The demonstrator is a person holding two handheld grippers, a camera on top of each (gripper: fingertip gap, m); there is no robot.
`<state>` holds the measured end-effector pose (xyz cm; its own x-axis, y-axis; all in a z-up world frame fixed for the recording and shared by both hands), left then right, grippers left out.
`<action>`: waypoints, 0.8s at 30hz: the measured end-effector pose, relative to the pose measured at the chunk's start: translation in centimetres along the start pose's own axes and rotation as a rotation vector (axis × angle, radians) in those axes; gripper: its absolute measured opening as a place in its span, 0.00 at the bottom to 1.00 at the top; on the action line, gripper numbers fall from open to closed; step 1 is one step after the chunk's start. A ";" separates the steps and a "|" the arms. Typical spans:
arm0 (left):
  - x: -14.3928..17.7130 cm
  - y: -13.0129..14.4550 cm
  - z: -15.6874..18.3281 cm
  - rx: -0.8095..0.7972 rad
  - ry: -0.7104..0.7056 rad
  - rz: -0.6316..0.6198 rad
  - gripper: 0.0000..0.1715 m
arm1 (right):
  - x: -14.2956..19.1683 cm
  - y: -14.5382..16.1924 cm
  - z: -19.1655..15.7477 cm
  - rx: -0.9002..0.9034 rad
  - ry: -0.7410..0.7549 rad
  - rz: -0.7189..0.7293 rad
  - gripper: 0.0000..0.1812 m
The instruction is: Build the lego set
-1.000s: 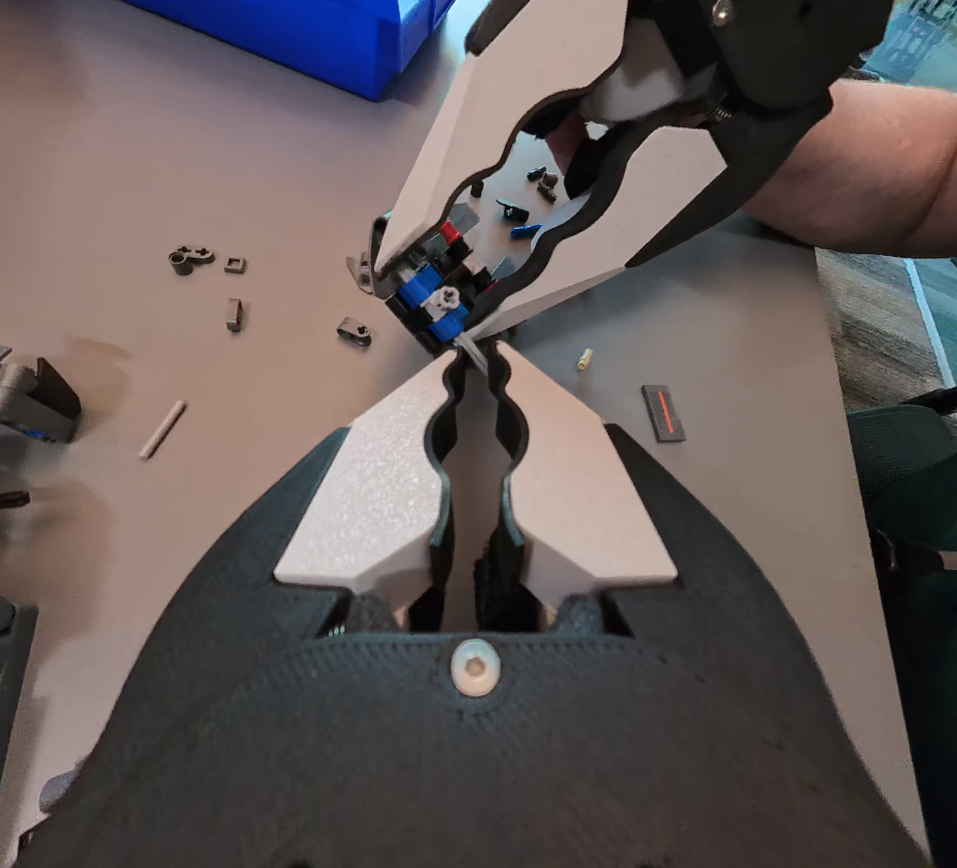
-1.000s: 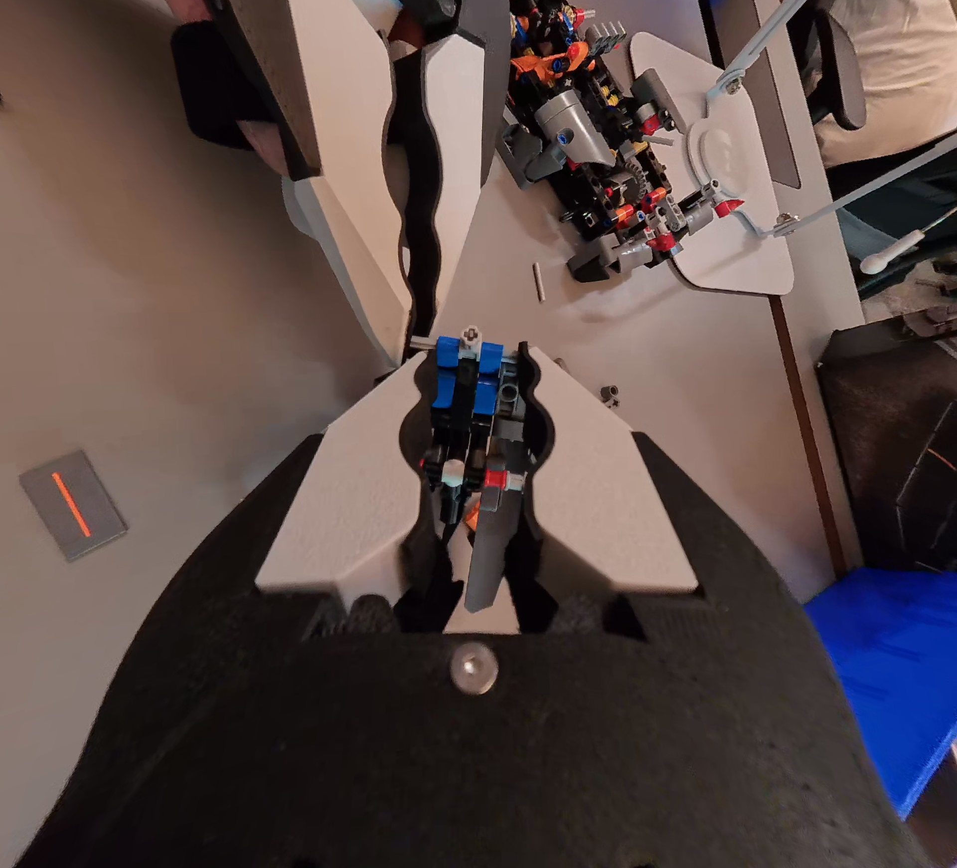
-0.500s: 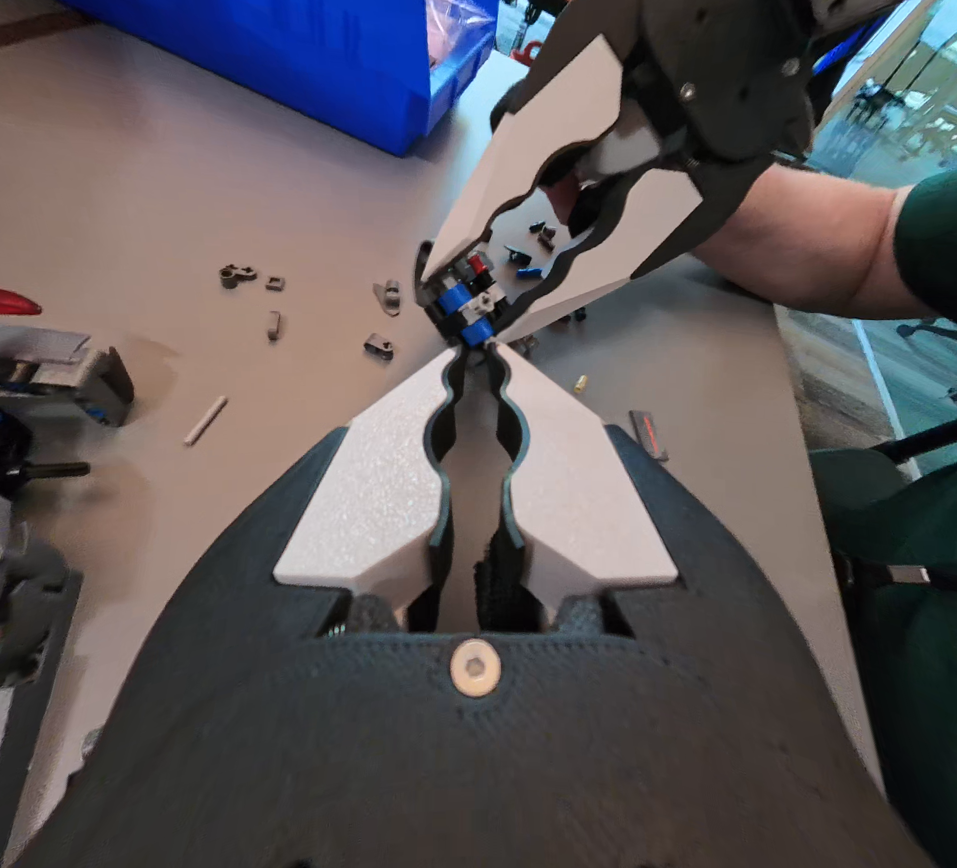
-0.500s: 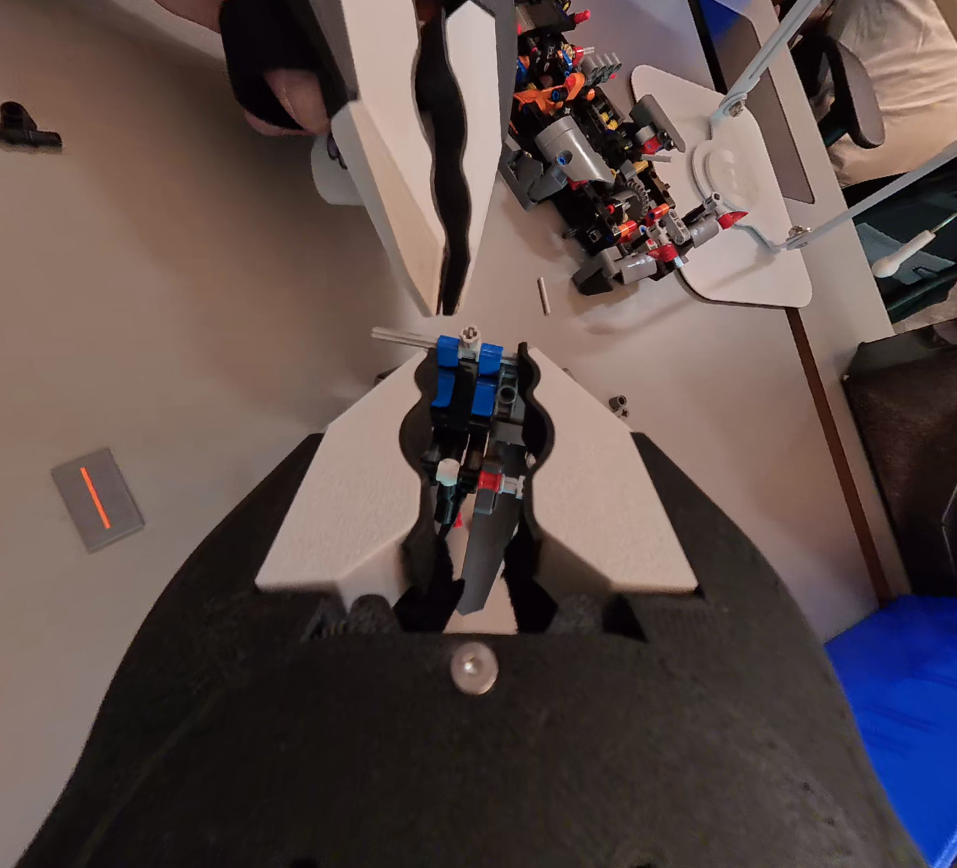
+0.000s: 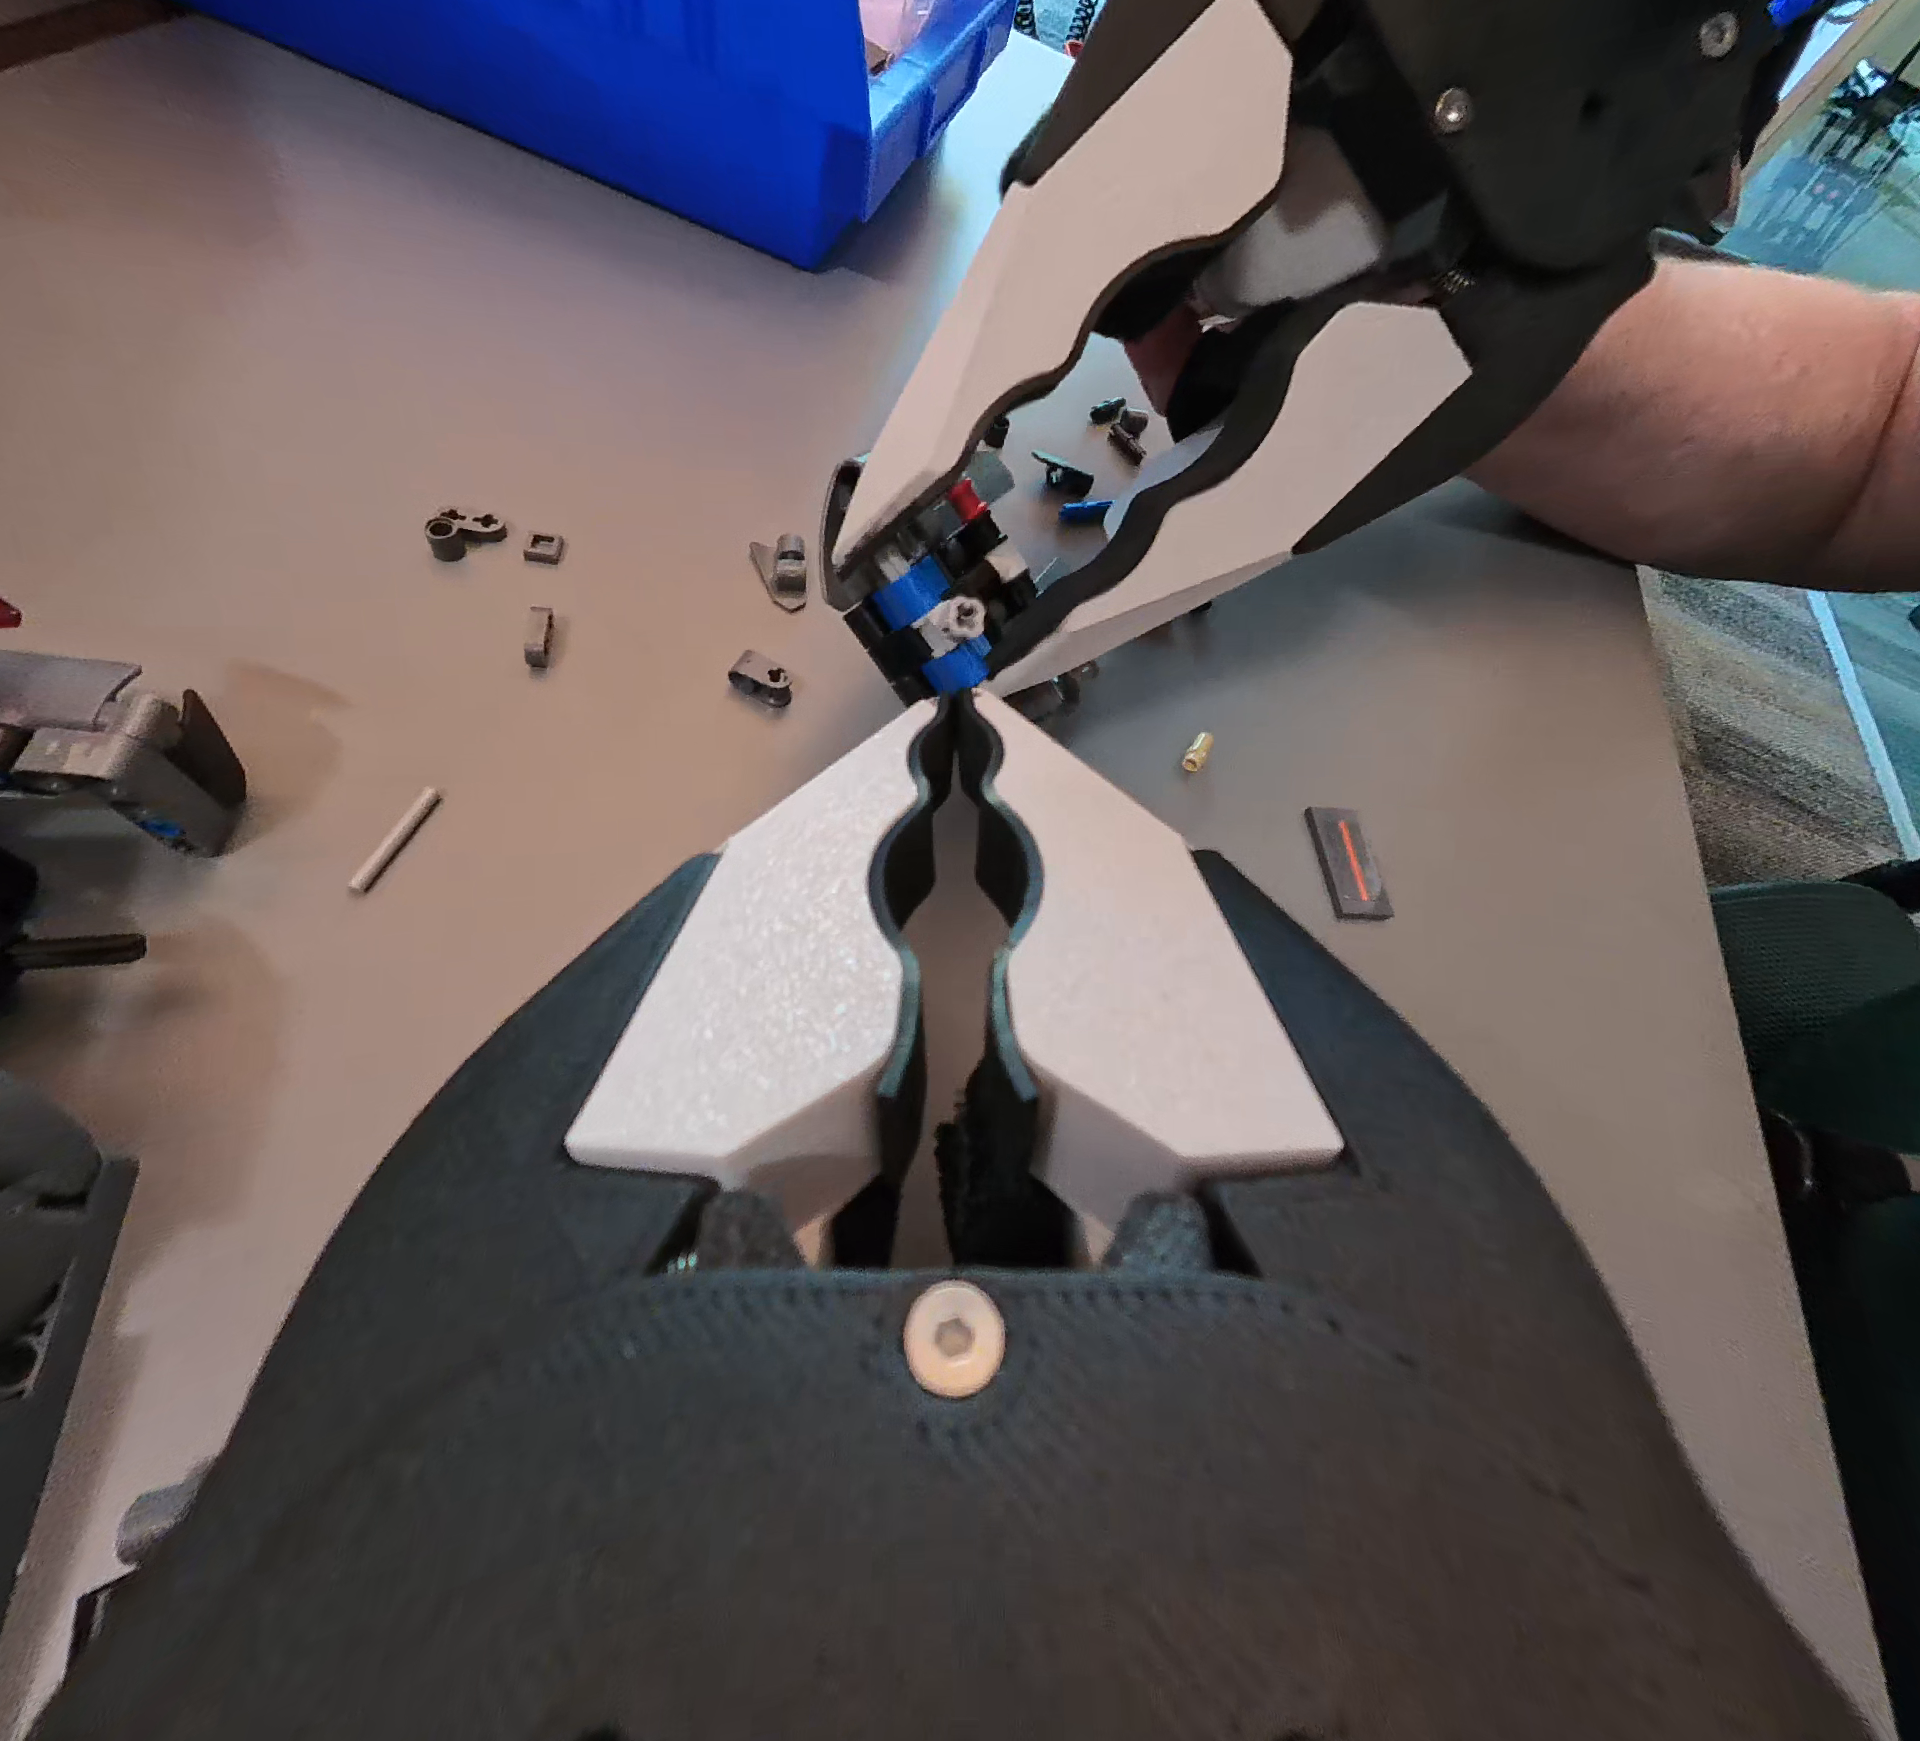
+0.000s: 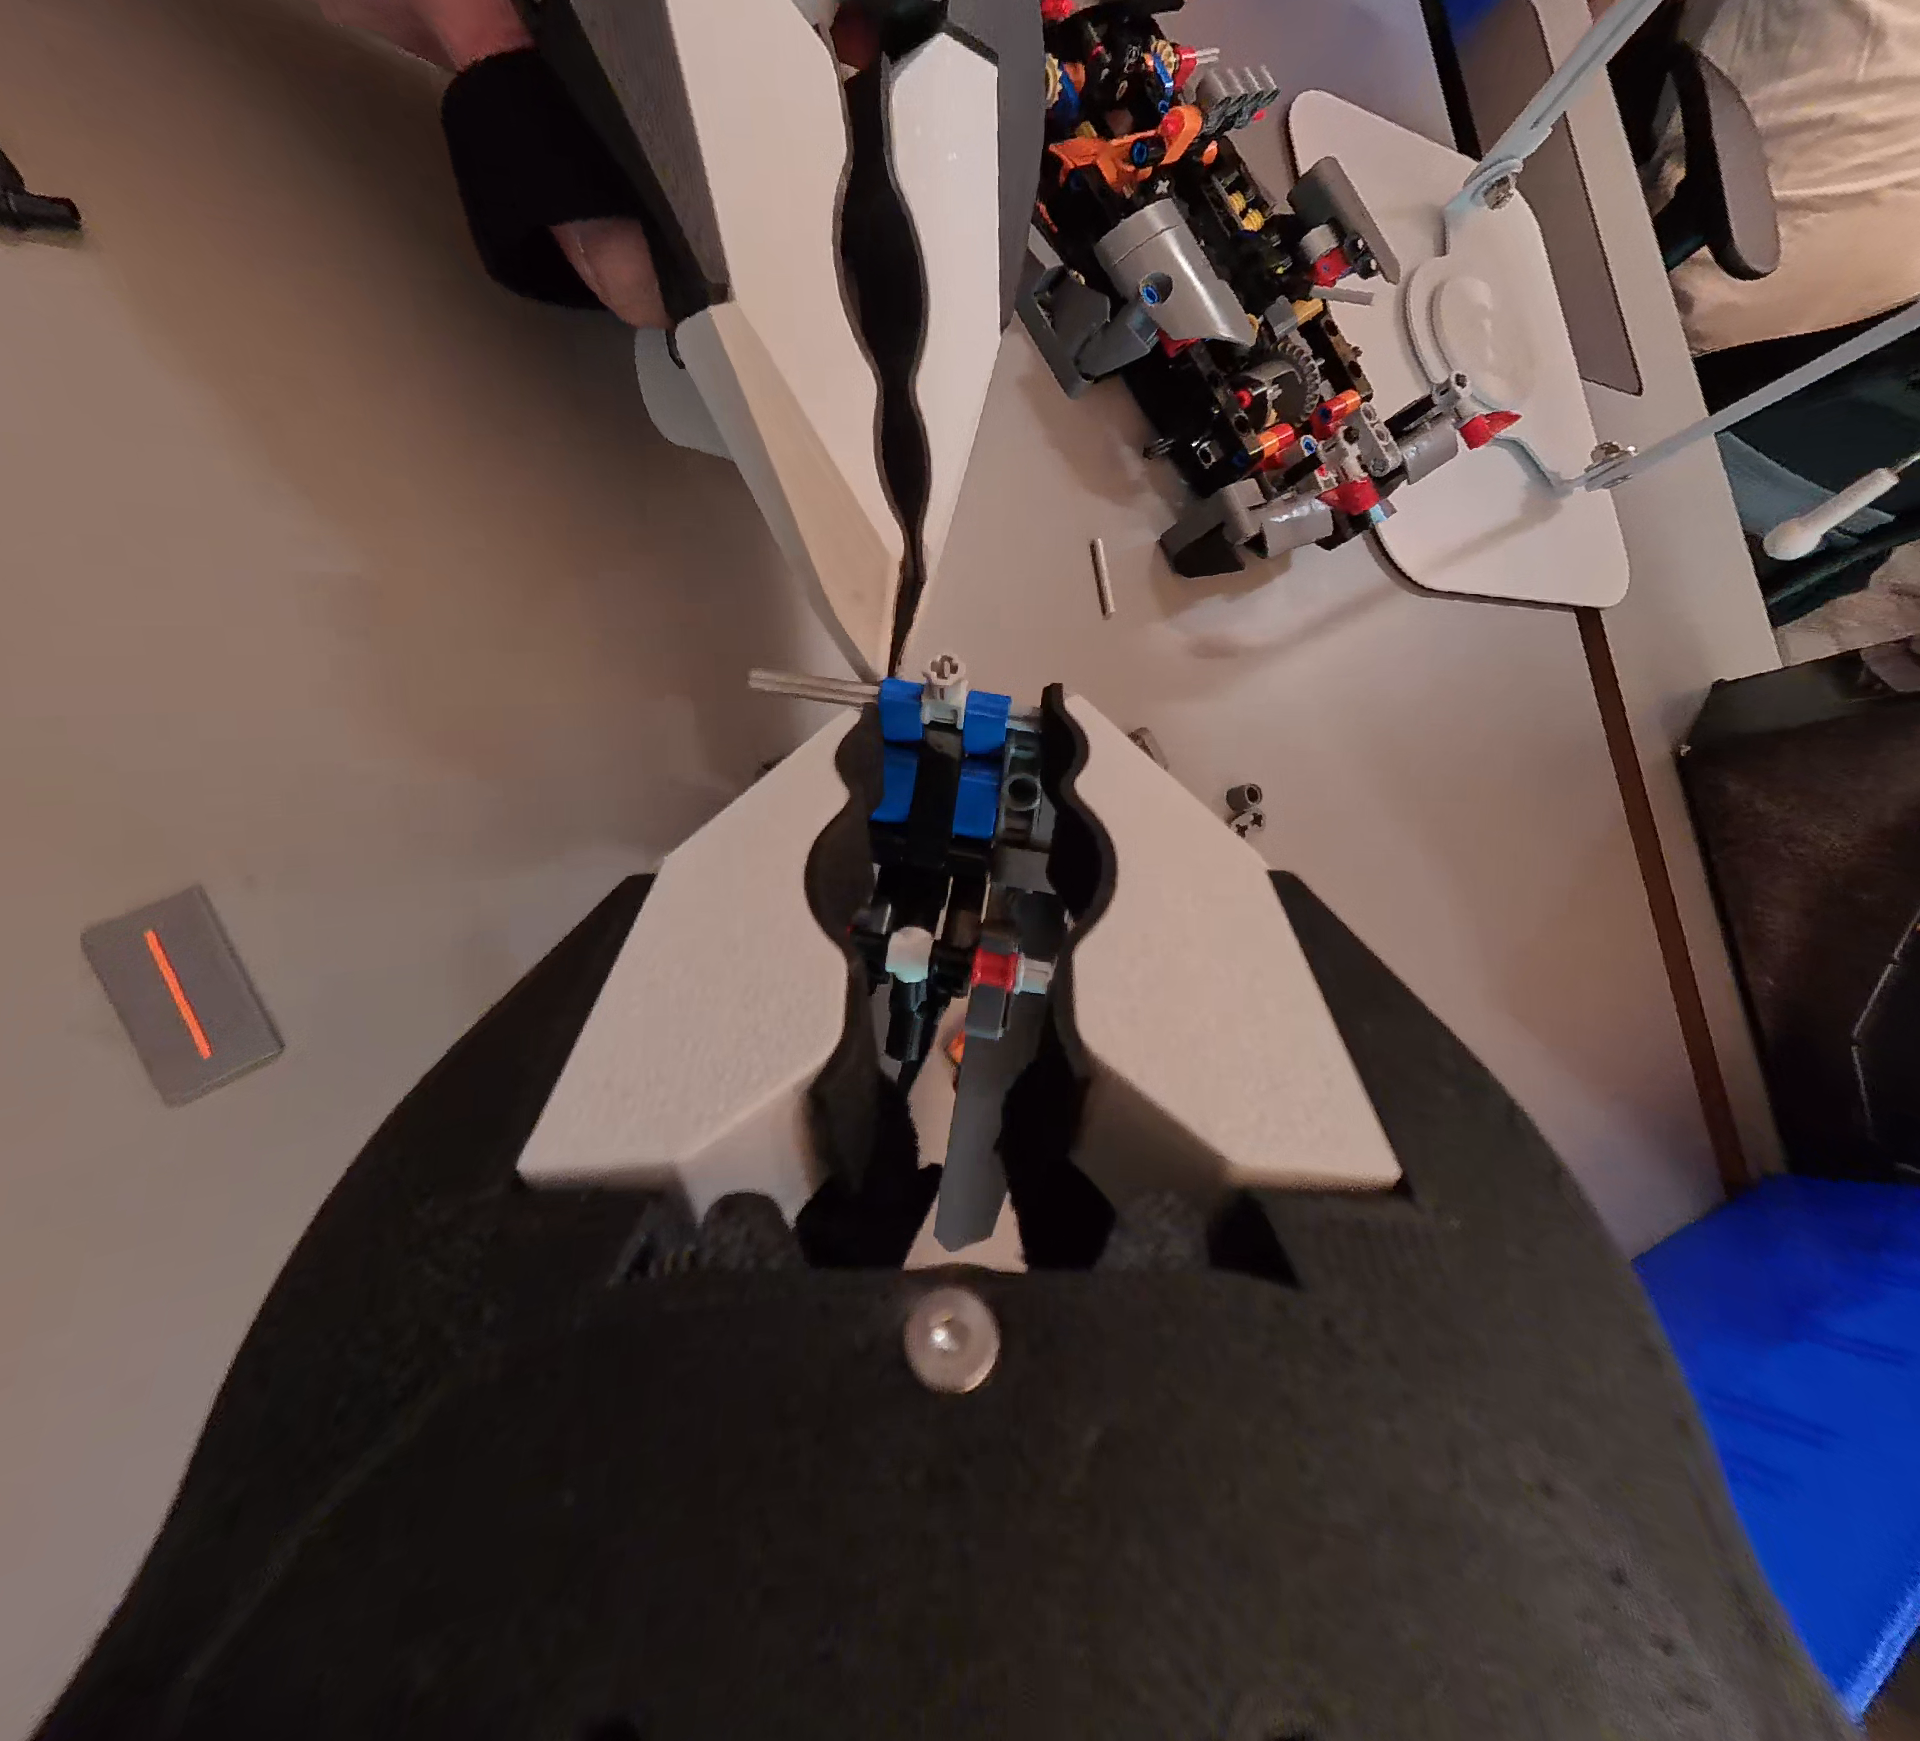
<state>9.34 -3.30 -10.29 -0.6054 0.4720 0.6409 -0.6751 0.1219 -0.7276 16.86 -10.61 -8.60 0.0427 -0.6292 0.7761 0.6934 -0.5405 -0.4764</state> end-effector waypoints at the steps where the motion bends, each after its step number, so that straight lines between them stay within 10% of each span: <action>1: -0.1 0.0 0.0 0.000 -0.005 -0.003 0.00 | 0.0 0.0 -0.1 0.012 0.011 -0.013 0.14; 11: 0.4 0.0 -0.3 0.005 -0.021 0.024 0.00 | 0.0 -0.3 0.0 0.005 0.024 -0.008 0.12; 16: 0.4 -0.1 0.1 0.026 0.085 0.031 0.18 | -0.1 0.1 0.4 -0.014 0.056 -0.027 0.12; 24: -0.6 0.4 0.0 0.031 0.069 -0.031 0.02 | 0.6 -0.1 0.4 0.009 0.009 0.023 0.18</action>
<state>9.46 -3.53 -10.94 -0.5543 0.5279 0.6435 -0.7063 0.1107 -0.6992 17.11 -10.78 -7.92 0.0521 -0.6462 0.7614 0.6987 -0.5211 -0.4901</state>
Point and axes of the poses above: each gripper's, where its closed fingertips meet, x back along the fingers, y out of its underside, z = x × y across the jaws, the point moved 7 cm from there along x, back along the fingers, and after that the axes turned 15 degrees about -z, right-handed, at the moved point
